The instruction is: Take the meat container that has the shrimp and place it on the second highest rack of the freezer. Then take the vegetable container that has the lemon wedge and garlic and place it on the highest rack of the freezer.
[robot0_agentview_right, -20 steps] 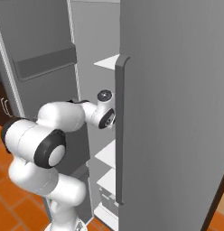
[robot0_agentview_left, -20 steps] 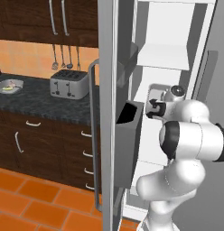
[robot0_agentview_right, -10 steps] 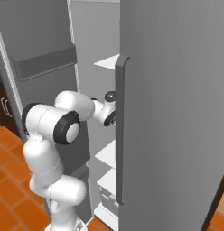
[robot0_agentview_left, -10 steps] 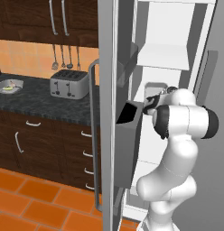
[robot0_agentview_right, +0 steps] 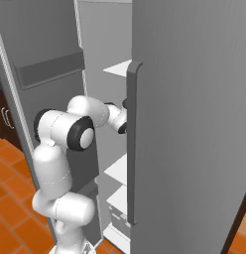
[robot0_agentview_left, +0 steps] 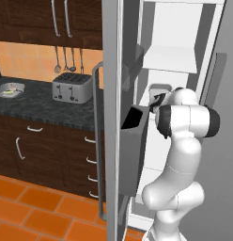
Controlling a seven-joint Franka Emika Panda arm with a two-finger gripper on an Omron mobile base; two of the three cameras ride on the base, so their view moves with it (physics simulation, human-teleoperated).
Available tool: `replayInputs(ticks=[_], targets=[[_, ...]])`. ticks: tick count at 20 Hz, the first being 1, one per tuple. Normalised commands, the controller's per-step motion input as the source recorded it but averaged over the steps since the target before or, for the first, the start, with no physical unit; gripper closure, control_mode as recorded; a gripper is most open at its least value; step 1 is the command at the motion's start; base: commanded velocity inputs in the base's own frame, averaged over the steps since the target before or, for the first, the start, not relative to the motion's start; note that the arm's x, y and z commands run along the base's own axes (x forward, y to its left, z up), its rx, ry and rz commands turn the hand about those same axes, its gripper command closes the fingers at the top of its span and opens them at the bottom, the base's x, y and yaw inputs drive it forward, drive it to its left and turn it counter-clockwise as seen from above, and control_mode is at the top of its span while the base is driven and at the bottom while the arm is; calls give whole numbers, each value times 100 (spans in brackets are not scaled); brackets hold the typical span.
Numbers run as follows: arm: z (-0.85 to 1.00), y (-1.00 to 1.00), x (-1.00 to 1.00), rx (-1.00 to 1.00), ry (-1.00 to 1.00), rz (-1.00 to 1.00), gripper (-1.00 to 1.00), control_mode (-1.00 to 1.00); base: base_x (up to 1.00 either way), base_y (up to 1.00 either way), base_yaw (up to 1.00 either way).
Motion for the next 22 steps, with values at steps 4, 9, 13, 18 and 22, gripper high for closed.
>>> replayInputs(ticks=[4, 9, 13, 18, 22], targets=[[-1, 0, 0, 0, 0, 0, 100, -100, 0, 0, 0], [0, 0, 0, 0, 0, 0, -100, -100, 0, 0, 0], [0, 0, 0, 0, 0, 0, -100, -100, 0, 0, 0], [1, 0, -31, 0, -7, 0, -100, -100, 0, 0, 0], [13, 17, -92, -1, -28, 0, -100, -100, 0, 0, 0]])
